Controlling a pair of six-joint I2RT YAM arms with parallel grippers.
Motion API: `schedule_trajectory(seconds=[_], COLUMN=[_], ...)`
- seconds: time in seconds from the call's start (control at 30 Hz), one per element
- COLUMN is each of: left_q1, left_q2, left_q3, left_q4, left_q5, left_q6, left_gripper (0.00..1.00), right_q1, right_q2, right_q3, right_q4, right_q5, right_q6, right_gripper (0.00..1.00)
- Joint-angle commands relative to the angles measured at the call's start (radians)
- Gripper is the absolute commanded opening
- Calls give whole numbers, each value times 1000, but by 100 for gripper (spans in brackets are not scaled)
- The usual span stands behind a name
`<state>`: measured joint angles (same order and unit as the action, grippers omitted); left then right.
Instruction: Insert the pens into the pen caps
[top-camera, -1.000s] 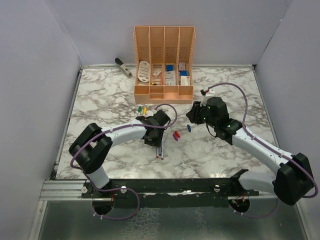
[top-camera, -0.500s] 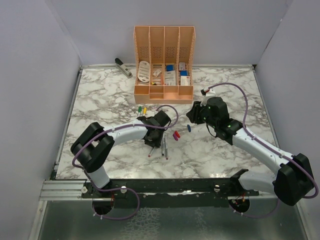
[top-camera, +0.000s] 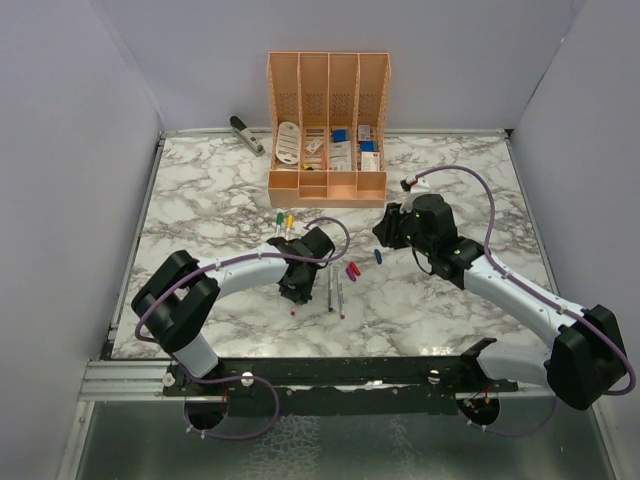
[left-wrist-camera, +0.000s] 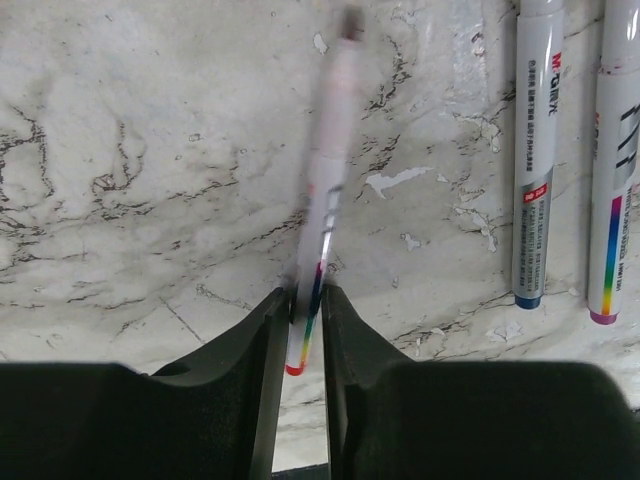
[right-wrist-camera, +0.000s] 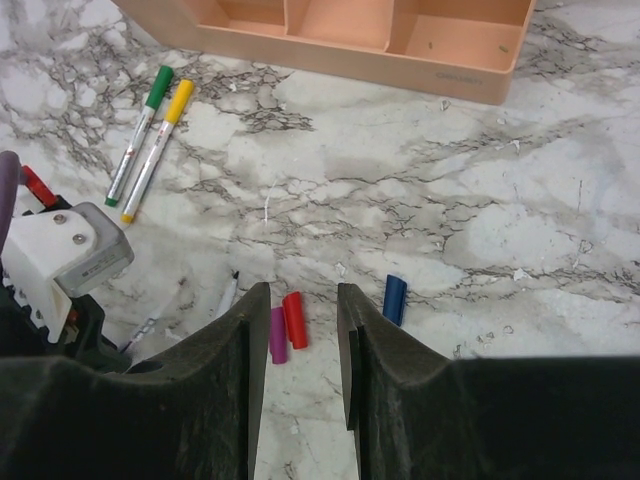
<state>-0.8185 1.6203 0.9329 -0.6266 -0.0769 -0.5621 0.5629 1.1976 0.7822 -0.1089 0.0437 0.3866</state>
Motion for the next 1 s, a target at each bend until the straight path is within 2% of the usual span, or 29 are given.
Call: schedule_trajectory(seconds=[0.0,0.13,0.33,0.8,0.87,0.97], left_q1=[-4,-4,-3,-2,-2,1], left_q2=[47,70,135,175,182,193], left_q3=[-16,-5,6,29,36,42], left_q4=[-39,-2,19,20,20,25], left_q5=[-8,12,31,29,23,15], left_q6=[3,15,24,41,44,48], left_gripper=[19,13,13,28,27,17], right_q1=[2,1,1,2,2,2], right_q2=[48,120,115,121,123,127], right_q3=[20,48,19,10,11,10], right_q4=[-64,-163,-163,-147,-148,-153], right_q5=[6,8,-15,-62,-71,-93], right_q6=[-33,-51,-43,-58,-64,-84], right_gripper=[33,33,33,33,33,33])
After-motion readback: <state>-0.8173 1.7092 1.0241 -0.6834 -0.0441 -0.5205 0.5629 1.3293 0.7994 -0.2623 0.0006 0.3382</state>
